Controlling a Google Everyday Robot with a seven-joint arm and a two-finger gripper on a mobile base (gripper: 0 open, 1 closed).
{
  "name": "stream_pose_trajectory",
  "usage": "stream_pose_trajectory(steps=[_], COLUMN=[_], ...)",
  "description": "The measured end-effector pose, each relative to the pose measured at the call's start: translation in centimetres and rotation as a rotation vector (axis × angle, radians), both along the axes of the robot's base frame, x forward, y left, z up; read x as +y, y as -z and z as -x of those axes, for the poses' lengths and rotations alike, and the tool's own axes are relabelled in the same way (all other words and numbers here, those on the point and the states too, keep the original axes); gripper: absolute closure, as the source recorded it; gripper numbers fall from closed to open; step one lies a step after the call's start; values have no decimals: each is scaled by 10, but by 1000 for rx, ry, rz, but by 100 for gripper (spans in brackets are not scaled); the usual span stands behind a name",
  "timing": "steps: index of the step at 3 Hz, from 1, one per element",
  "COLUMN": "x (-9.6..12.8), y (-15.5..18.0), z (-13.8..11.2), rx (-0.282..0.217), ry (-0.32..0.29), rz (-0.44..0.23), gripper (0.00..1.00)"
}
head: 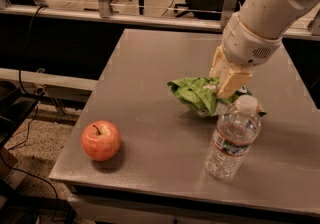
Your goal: Move green rice chip bag near water bottle
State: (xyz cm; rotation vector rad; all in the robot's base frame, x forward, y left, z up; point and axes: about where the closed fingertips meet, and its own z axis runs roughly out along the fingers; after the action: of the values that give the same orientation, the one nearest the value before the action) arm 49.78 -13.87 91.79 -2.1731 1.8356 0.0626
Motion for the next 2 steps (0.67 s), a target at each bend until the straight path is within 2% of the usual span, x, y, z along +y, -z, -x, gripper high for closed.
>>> stream_pose_trajectory(steps=[2], x=[4], y=[9], z=[21], rx=[43], ry=[-9], rz=[-31], gripper=[36])
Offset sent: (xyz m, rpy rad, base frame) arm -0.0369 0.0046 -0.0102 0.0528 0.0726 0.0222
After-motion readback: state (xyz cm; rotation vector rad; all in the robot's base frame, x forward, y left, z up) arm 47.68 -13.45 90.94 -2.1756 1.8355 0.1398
